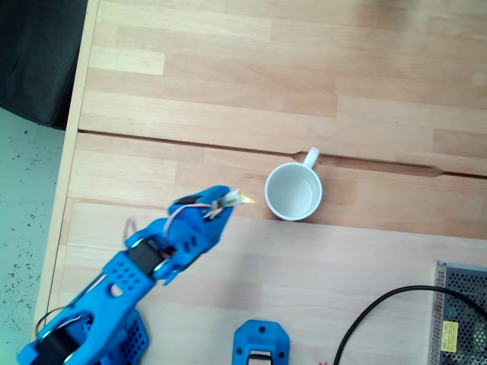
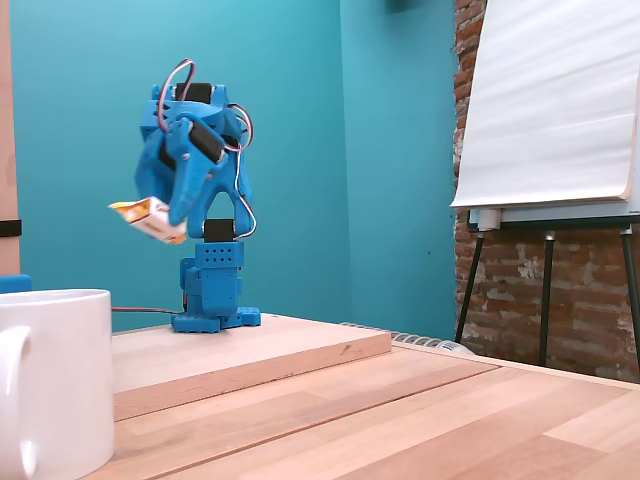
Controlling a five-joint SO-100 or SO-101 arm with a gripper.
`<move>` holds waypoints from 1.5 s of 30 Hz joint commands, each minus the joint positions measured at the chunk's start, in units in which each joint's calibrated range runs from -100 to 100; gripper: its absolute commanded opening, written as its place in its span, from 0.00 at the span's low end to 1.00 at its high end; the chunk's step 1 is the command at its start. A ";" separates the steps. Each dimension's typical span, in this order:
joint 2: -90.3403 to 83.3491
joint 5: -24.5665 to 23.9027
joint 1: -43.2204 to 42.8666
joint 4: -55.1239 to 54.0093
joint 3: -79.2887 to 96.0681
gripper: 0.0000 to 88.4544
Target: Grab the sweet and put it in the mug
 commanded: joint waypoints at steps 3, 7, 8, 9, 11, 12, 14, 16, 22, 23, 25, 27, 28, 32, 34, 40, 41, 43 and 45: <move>7.38 -0.05 4.01 -0.26 -14.61 0.04; 9.18 -0.05 5.97 -0.26 -19.16 0.04; 9.70 -0.05 6.19 -0.51 -20.23 0.04; 10.04 0.00 6.41 -0.59 -20.86 0.04; 11.33 0.00 7.06 -0.59 -21.93 0.04; 12.28 0.00 7.35 -0.67 -22.29 0.04; 14.52 0.05 7.93 -0.67 -23.18 0.04; 17.01 0.05 8.44 -0.67 -24.25 0.04; 23.04 0.05 8.44 -0.67 -27.82 0.05; 23.90 0.05 8.30 -0.67 -28.35 0.05; 25.28 0.05 8.15 -0.67 -29.42 0.05; 26.39 0.05 8.08 -0.67 -30.32 0.05; 26.74 0.05 8.08 -0.67 -30.76 0.05; 27.08 0.00 8.01 -0.67 -31.12 0.05; 27.17 0.00 8.01 -0.67 -31.03 0.05; 27.17 -0.39 8.01 -0.67 -31.21 0.19; 27.17 -0.20 8.01 -0.67 -31.21 0.22; 27.17 -0.10 8.01 -0.67 -31.12 0.26; 27.17 -0.10 8.01 -0.67 -31.12 0.30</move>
